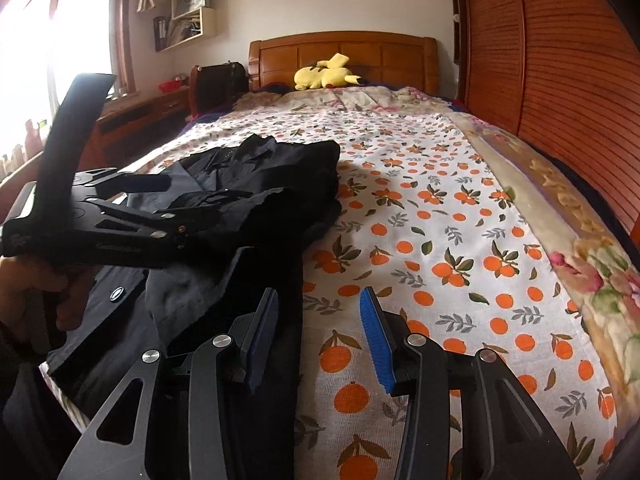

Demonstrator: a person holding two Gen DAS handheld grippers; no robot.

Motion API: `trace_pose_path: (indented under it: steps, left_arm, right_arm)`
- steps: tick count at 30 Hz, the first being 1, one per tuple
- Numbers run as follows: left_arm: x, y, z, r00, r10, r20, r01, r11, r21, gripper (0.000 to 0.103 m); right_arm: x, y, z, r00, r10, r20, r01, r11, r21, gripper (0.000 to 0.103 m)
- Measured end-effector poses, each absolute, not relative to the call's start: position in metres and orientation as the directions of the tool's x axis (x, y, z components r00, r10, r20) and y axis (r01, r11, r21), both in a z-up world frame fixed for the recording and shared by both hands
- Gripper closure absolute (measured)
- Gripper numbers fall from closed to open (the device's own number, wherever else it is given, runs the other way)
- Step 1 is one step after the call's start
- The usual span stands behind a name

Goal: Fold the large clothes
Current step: 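Close the left tool on the coat side edge beside the sleeve, then fold the grasped side panel inward over the front with the left tool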

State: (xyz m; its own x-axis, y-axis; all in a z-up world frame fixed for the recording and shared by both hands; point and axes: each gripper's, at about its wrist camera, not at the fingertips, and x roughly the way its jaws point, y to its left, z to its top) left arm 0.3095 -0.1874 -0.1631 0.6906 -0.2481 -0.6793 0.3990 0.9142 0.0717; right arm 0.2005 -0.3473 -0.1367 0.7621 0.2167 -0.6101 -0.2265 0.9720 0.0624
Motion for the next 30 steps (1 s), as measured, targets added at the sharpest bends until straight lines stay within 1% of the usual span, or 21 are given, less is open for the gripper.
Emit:
trace_pose_path:
  steps: [1,3,5,6,7,8,9,10,13,15,19,22,26,28,30]
  left_arm:
    - [0.312,-0.188,-0.164,0.683,-0.250,-0.686,0.398,0.915,0.064,0.019]
    - [0.319,-0.187,-0.168,0.656,-0.266,-0.707,0.398,0.917,0.025,0.027]
    - [0.323,-0.184,-0.171,0.628,-0.290,-0.722,0.405,0.914,-0.015,0.038]
    - [0.325,-0.182,-0.173,0.612,-0.300,-0.732,0.408,0.912,-0.033,0.046]
    - [0.325,-0.181,-0.174,0.610,-0.300,-0.733,0.410,0.911,-0.031,0.058]
    - [0.324,-0.180,-0.173,0.613,-0.293,-0.734,0.411,0.911,-0.021,0.065]
    - [0.323,-0.177,-0.172,0.618,-0.282,-0.734,0.409,0.913,-0.006,0.076]
    - [0.322,-0.174,-0.171,0.622,-0.281,-0.731,0.408,0.913,-0.003,0.081]
    - [0.316,-0.160,-0.161,0.657,-0.271,-0.703,0.395,0.919,0.014,0.090]
    - [0.310,-0.148,-0.152,0.685,-0.262,-0.680,0.383,0.923,0.030,0.093]
    - [0.300,-0.121,-0.136,0.733,-0.235,-0.638,0.342,0.939,0.046,0.093]
    - [0.297,-0.097,-0.131,0.750,-0.205,-0.629,0.304,0.951,0.053,0.092]
    - [0.295,-0.065,-0.137,0.758,-0.158,-0.632,0.254,0.965,0.064,0.086]
    - [0.292,-0.052,-0.142,0.759,-0.135,-0.637,0.235,0.969,0.075,0.072]
    - [0.287,-0.038,-0.147,0.763,-0.122,-0.635,0.219,0.973,0.077,0.064]
  right_arm:
    - [0.200,-0.348,-0.137,0.761,0.222,-0.609,-0.229,0.971,0.067,0.062]
    - [0.198,-0.349,-0.136,0.764,0.219,-0.606,-0.228,0.972,0.065,0.062]
    - [0.198,-0.350,-0.134,0.768,0.222,-0.600,-0.227,0.971,0.070,0.062]
    - [0.198,-0.350,-0.134,0.771,0.224,-0.596,-0.226,0.971,0.073,0.062]
    - [0.199,-0.349,-0.133,0.772,0.224,-0.595,-0.225,0.972,0.074,0.062]
    - [0.200,-0.349,-0.133,0.771,0.222,-0.596,-0.223,0.972,0.074,0.062]
    - [0.201,-0.347,-0.133,0.770,0.223,-0.598,-0.224,0.972,0.073,0.062]
    - [0.202,-0.346,-0.134,0.768,0.223,-0.600,-0.226,0.972,0.072,0.062]
    - [0.205,-0.337,-0.136,0.763,0.223,-0.607,-0.236,0.970,0.059,0.062]
    - [0.206,-0.330,-0.136,0.761,0.229,-0.607,-0.250,0.967,0.051,0.062]
    - [0.209,-0.317,-0.133,0.762,0.238,-0.603,-0.273,0.961,0.035,0.062]
    - [0.213,-0.309,-0.130,0.767,0.241,-0.594,-0.279,0.960,0.031,0.062]
    - [0.220,-0.298,-0.129,0.771,0.241,-0.590,-0.277,0.960,0.030,0.062]
    - [0.223,-0.292,-0.129,0.769,0.239,-0.593,-0.277,0.961,0.028,0.062]
    - [0.227,-0.284,-0.132,0.766,0.233,-0.600,-0.279,0.960,0.018,0.062]
